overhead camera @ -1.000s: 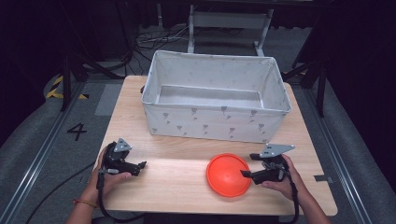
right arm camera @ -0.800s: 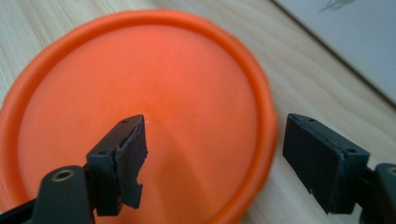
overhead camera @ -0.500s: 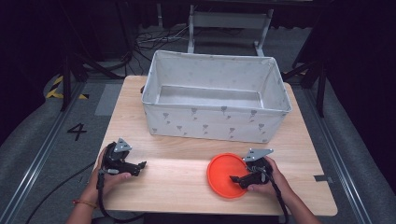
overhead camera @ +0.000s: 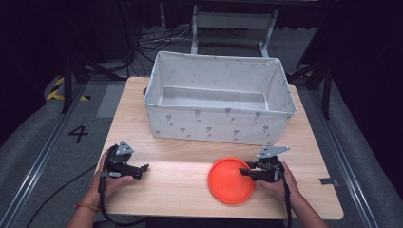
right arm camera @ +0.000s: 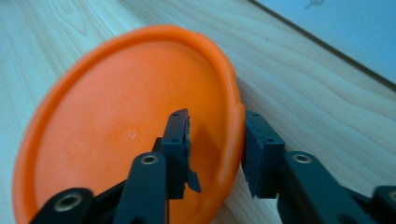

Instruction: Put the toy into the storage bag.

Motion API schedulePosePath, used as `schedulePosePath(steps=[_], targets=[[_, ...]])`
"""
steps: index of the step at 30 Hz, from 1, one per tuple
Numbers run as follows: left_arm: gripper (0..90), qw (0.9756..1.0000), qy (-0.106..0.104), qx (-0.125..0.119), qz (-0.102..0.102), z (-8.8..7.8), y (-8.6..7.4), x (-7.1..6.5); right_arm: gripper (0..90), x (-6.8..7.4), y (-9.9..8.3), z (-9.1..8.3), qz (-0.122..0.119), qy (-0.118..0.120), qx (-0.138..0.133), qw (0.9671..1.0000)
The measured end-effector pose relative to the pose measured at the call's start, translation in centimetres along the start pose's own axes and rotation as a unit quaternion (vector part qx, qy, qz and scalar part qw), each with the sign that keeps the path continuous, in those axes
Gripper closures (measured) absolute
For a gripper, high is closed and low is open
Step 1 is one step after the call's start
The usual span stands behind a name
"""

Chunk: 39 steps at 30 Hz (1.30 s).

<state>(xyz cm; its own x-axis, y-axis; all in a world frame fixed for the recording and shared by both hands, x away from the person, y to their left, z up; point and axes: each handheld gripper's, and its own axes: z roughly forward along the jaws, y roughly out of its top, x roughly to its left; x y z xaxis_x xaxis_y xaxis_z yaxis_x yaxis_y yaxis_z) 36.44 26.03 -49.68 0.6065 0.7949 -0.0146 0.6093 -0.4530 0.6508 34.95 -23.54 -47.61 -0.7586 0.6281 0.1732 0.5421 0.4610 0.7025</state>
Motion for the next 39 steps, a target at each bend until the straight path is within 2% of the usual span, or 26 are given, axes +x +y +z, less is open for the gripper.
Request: schedulePosePath(steps=[3, 4, 8, 9, 14, 22, 26, 27, 28, 29, 31, 33, 39], targets=[[0.6, 1.0, 0.0, 0.0, 0.0, 0.0, 0.0, 0.0, 71.5, 0.1, 0.2, -0.5, -0.003, 0.007, -0.011, 0.9999], [0.6, 1.0, 0.0, 0.0, 0.0, 0.0, 0.0, 0.0, 75.6, 0.3, 0.5, -1.3, -0.009, 0.017, -0.025, 0.9995], [0.6, 1.0, 0.0, 0.0, 0.0, 0.0, 0.0, 0.0, 79.3, 0.6, 0.9, -2.3, -0.022, 0.032, -0.038, 0.9985], [0.6, 1.0, 0.0, 0.0, 0.0, 0.0, 0.0, 0.0, 80.3, 0.8, 1.2, -2.8, -0.03, 0.038, -0.044, 0.9978], [0.6, 1.0, 0.0, 0.0, 0.0, 0.0, 0.0, 0.0, 82.2, 2.0, 2.0, -4.4, -0.072, 0.038, -0.052, 0.9954], [0.6, 1.0, 0.0, 0.0, 0.0, 0.0, 0.0, 0.0, 82.4, 3.7, 3.9, -6.8, -0.146, -0.002, -0.034, 0.9886], [0.6, 1.0, 0.0, 0.0, 0.0, 0.0, 0.0, 0.0, 82.4, 4.4, 5.5, -8.2, -0.184, -0.021, -0.003, 0.9827], [0.6, 1.0, 0.0, 0.0, 0.0, 0.0, 0.0, 0.0, 82.4, 4.4, 5.5, -8.2, -0.184, -0.021, -0.003, 0.9827], [0.6, 1.0, 0.0, 0.0, 0.0, 0.0, 0.0, 0.0, 82.4, 4.7, 6.5, -9.0, -0.199, -0.03, 0.014, 0.9795], [0.6, 1.0, 0.0, 0.0, 0.0, 0.0, 0.0, 0.0, 82.4, 4.7, 6.5, -9.0, -0.199, -0.03, 0.014, 0.9795], [0.6, 1.0, 0.0, 0.0, 0.0, 0.0, 0.0, 0.0, 82.4, 4.9, 7.3, -9.8, -0.212, -0.039, 0.024, 0.9763], [0.6, 1.0, 0.0, 0.0, 0.0, 0.0, 0.0, 0.0, 82.4, 4.9, 8.4, -10.7, -0.216, -0.047, 0.035, 0.9745], [0.5, 1.0, 0.0, 0.0, 0.0, 0.0, 0.0, 0.0, 82.4, 4.3, 9.9, -12.5, -0.219, -0.051, 0.039, 0.9736]])
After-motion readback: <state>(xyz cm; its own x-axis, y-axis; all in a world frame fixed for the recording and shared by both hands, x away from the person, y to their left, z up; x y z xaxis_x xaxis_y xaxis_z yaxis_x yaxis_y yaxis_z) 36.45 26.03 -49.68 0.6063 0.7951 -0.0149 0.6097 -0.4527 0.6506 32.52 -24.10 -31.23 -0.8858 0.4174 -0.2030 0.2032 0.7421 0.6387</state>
